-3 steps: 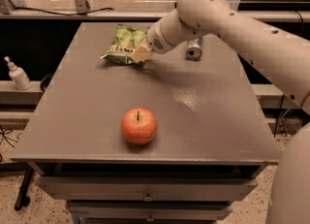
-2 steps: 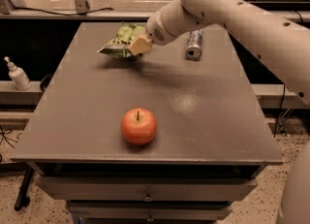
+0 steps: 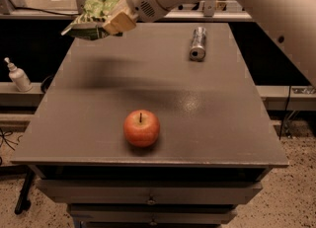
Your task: Pick green jalapeno chip bag
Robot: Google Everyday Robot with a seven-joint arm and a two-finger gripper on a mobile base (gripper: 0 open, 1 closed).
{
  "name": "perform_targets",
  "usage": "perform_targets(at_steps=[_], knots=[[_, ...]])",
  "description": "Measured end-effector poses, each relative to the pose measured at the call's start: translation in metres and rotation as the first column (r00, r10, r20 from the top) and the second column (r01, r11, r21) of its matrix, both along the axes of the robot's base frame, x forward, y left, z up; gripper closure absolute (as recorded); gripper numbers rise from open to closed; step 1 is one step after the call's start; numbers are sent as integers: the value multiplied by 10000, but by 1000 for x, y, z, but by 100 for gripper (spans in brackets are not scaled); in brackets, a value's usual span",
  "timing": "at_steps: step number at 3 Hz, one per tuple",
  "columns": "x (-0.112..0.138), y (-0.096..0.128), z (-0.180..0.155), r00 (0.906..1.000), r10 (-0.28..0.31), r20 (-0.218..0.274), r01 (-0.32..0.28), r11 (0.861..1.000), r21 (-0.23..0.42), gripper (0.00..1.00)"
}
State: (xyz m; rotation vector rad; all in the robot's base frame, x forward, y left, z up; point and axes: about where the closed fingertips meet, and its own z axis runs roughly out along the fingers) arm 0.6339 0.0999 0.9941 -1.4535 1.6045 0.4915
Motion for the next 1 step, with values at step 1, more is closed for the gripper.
perform_targets(at_steps=[1], knots=[[0, 0, 0, 10000, 1, 0, -1, 10000, 0, 100]])
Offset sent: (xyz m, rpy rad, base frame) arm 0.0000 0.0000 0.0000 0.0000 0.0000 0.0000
